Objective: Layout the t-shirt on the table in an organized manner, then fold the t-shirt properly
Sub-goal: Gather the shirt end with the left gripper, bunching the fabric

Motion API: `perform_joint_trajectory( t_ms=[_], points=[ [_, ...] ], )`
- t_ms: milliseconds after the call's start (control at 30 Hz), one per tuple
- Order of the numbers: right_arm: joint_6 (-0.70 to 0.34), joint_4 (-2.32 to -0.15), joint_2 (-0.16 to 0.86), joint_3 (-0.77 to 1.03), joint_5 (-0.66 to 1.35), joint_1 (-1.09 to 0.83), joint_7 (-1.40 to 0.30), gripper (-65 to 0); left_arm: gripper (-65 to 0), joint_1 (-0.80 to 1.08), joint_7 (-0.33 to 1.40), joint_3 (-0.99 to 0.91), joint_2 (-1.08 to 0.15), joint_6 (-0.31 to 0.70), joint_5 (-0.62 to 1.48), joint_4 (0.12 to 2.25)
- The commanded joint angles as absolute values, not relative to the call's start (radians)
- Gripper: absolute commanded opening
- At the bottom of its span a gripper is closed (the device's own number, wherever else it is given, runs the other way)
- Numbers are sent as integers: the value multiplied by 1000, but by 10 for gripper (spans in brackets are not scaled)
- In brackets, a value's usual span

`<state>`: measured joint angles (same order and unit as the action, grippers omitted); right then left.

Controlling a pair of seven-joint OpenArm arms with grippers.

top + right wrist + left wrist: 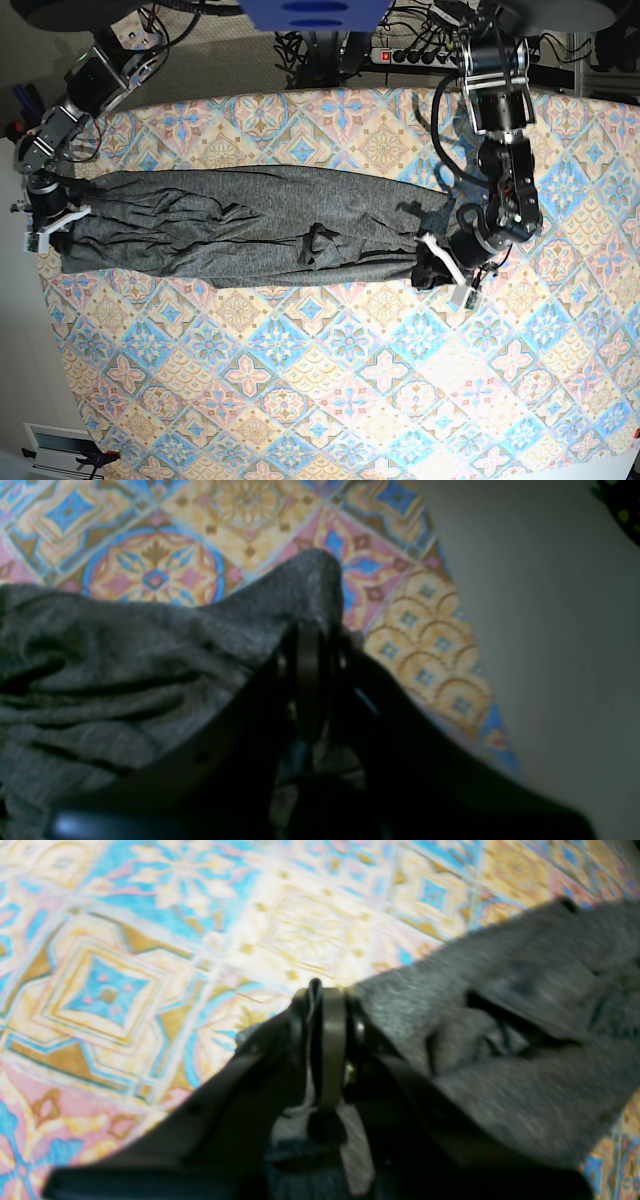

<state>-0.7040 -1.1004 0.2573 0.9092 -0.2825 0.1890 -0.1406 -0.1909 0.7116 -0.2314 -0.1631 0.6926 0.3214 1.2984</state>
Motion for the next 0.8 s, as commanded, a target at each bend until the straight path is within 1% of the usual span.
perform_joint_trajectory(
  t_ms=[0, 100, 633, 700, 767],
  points=[
    [-698, -1135, 288, 941, -262, 203, -113, -650, -618, -208, 687, -231, -170, 698, 343, 1342],
    [-698, -1165, 288, 981, -265, 203, -113, -650, -618, -186, 688, -231, -170, 698, 341, 1388],
    [-698, -1178, 288, 987, -268, 156, -113, -650, -613, -145, 688, -234, -202, 698, 329, 1388],
    [-698, -1178, 286, 987, -268, 154, -120, -650, -591, -142, 688, -234, -202, 698, 329, 1388],
    [-698, -1178, 286, 987, -268, 154, -122, -637, -548, -142, 688, -234, -203, 698, 328, 1388]
  ],
)
